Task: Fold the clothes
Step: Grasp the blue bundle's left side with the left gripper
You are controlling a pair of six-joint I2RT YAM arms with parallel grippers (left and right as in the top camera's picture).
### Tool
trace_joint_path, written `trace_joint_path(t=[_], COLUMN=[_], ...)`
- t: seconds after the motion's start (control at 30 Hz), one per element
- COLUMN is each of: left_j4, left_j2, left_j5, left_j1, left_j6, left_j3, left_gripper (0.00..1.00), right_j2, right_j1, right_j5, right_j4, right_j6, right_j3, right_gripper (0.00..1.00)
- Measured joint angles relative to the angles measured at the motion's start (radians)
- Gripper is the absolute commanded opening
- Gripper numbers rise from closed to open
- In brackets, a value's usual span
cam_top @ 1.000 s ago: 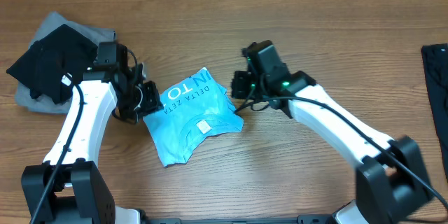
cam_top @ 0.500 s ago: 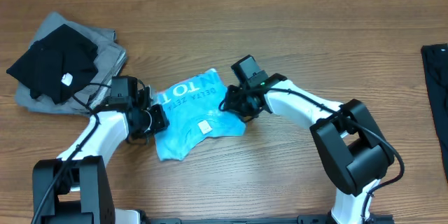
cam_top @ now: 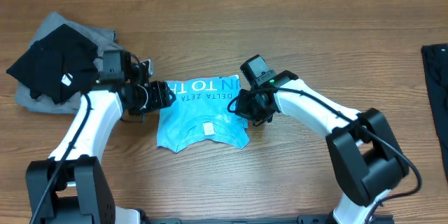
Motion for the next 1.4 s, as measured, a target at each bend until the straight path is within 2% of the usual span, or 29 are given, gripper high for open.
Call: trace_joint_path(t=[0.03, 0.07, 0.23, 0.4, 0.6, 0.87, 1.07, 1.23, 1.4], left_j4=[-0.041, -0.07, -0.154, -0.164, -0.141, -0.114, -0.068, -0.021, 0.023], left_j2=[0.0, 0.0, 0.002, 0.047, 0.221, 0.284, 0.328, 0.35, 0.369], left_j5=[0.002, 0.005, 0.006, 0.018, 0.1, 0.22, 0.301, 0.338, 0.348], left_j1=[0.006, 0.012, 0.095, 0.153, 0.152, 0.137, 0.087, 0.007, -0.058], left_j6=[0.014, 0.023, 0.063, 0.13, 0.208, 0.232, 0.236, 0.247, 0.238], left_j3=[0.028, 0.048, 0.071, 0.05, 0.024, 0.057, 0.077, 0.081, 0.083], left_gripper=[0.94, 1.0, 1.0, 1.0, 0.96, 0.94, 0.92, 0.82, 0.62], right_j2=[-0.018, -0.03, -0.053, -0.053, -0.039, 0.081, 0.085, 0.085, 0.085], right_j1=[0.0, 0.0, 0.008, 0.031, 0.039, 0.039, 0.037, 0.036, 0.036], right_j5=[-0.005, -0.012, -0.064, -0.067, -0.029, -0.041, -0.053, -0.055, -0.055], right_j4=[0.01, 0.018, 0.107, 0.196, 0.198, 0.187, 0.189, 0.189, 0.189], right_j6=[-0.035, -0.059, -0.138, -0.144, -0.092, -0.034, 0.021, 0.035, 0.042], right_j3=[0.0, 0.0, 0.0, 0.0, -0.001, -0.002, 0.0, 0.0, 0.0], right_gripper=[0.04, 0.04, 0.04, 0.05, 0.05, 0.04, 0.04, 0.04, 0.04])
